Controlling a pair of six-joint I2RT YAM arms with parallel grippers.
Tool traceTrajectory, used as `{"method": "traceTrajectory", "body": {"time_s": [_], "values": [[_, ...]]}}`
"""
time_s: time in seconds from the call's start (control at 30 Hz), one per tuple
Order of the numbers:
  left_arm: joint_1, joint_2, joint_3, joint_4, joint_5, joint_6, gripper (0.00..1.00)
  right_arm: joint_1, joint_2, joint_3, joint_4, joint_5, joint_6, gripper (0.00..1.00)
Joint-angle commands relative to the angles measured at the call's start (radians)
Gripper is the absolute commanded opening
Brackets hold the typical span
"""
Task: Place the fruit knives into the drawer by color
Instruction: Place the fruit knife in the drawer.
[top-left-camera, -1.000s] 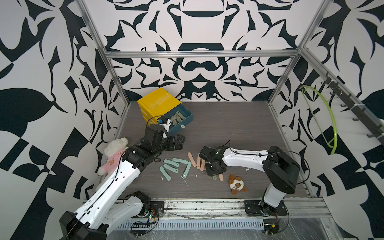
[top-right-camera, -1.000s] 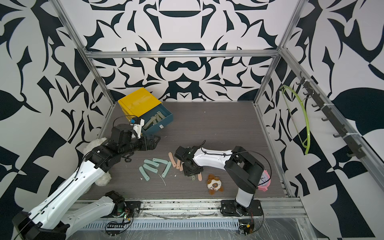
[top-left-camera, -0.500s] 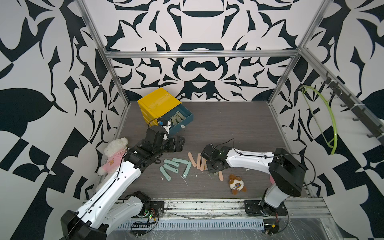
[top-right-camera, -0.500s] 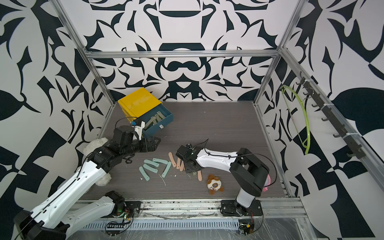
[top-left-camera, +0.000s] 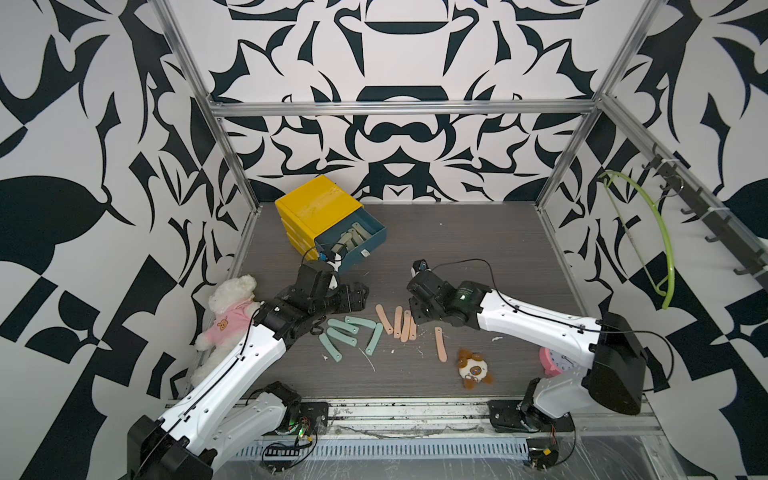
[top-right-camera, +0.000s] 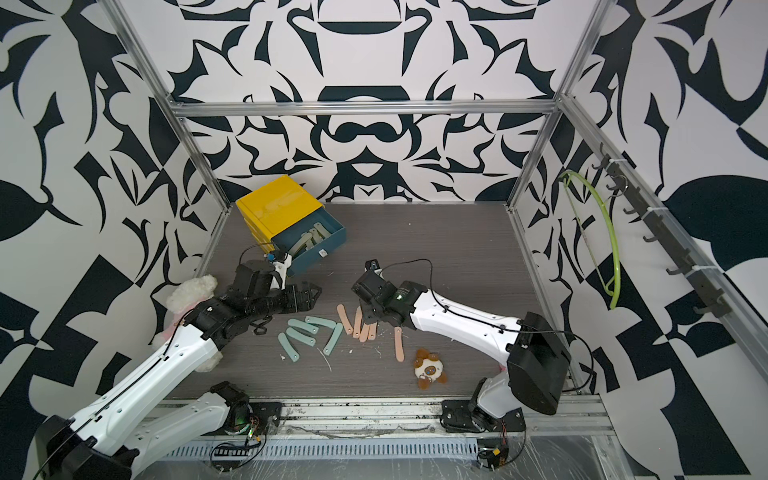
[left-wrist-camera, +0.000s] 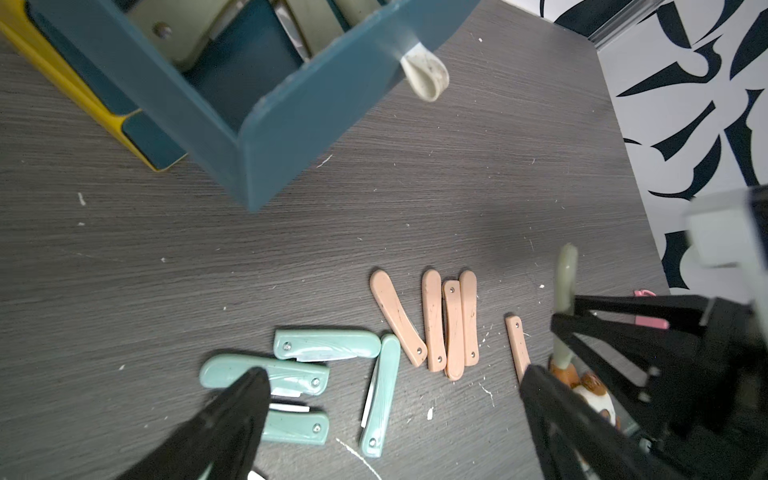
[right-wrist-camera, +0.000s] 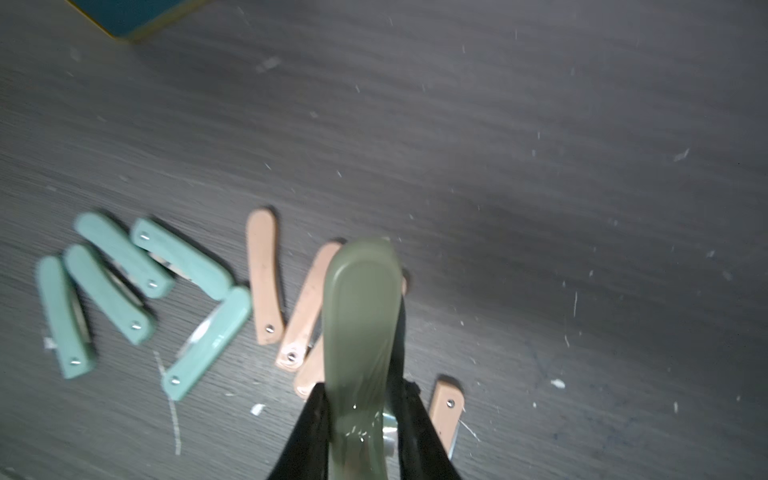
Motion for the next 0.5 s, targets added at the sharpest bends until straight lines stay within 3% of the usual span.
{"method": "traceTrajectory", "body": {"time_s": [0.0, 0.2, 0.47], "values": [[-0.001, -0.033, -0.033, 0.008, -0.008, -0.028, 0.99, -0.004, -0.018, 0.128, 0.036, 0.029, -0.075, 0.15], [-0.001, -0.078, -0.065, -0.028, -0.027, -0.047, 0.99, -0.034, 0.097, 0.383, 0.112, -0.053, -0.133, 0.16], [0.0, -0.128, -0.063, -0.087, -0.044, -0.056, 0.99, -0.118, 0.413, 0.819, 0.121, -0.243, -0.1, 0.16]]}}
